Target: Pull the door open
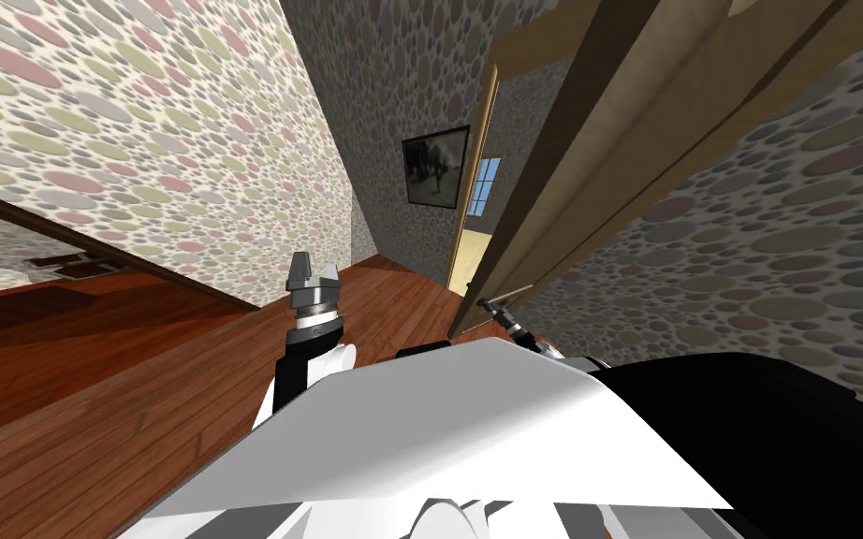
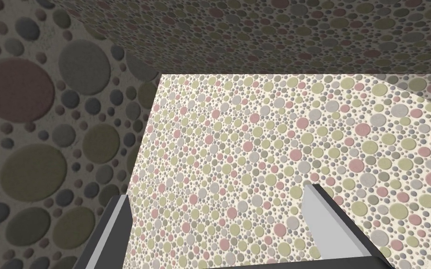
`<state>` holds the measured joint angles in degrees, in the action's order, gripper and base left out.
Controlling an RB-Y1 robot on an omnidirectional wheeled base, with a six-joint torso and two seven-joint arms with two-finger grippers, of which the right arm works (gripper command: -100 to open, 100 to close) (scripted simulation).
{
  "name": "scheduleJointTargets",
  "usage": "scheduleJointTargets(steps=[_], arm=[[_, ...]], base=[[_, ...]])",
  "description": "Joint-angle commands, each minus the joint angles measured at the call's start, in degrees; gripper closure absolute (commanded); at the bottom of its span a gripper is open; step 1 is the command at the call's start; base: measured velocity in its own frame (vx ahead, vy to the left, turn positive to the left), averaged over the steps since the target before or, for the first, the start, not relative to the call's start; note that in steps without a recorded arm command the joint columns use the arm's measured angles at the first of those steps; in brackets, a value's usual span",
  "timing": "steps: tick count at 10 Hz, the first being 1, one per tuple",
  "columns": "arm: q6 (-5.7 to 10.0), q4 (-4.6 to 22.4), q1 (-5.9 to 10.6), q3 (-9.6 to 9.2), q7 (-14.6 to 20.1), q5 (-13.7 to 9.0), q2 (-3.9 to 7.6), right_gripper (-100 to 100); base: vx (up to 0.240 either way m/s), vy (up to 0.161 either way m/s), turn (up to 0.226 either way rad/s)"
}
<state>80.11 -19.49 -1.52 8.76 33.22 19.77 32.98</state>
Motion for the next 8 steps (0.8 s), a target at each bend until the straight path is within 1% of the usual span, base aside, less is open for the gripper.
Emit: scheduleJointTargets(steps=[1,2,3,4,5,8], arm=[[0.23,-0.7,-0.89,0.46,0.0,-0.1,0.42,100],[0.56,-0.5,-0.95,0.57,0.0,-0.1,0.51,100],[0.31,-0.5,-0.73,0.24,0.1,0.1,0.11,100],[0.78,0.1,-0.68,0.39,0.0,0.3,0.14,100],[0.87,0.2,-0.66,0.44,0.0,0.3,0.17,100],[1.59,1.0,-0.56,0.87,-0.1,0.6,0.36,100]], base=[[-0.194,-0.086,0.135],[-0.176,-0.067,0.106],[-0.072,-0.027,0.025],[-0.150,-0.042,0.148],[-0.198,-0.079,0.165],[-0.175,-0.097,0.159]])
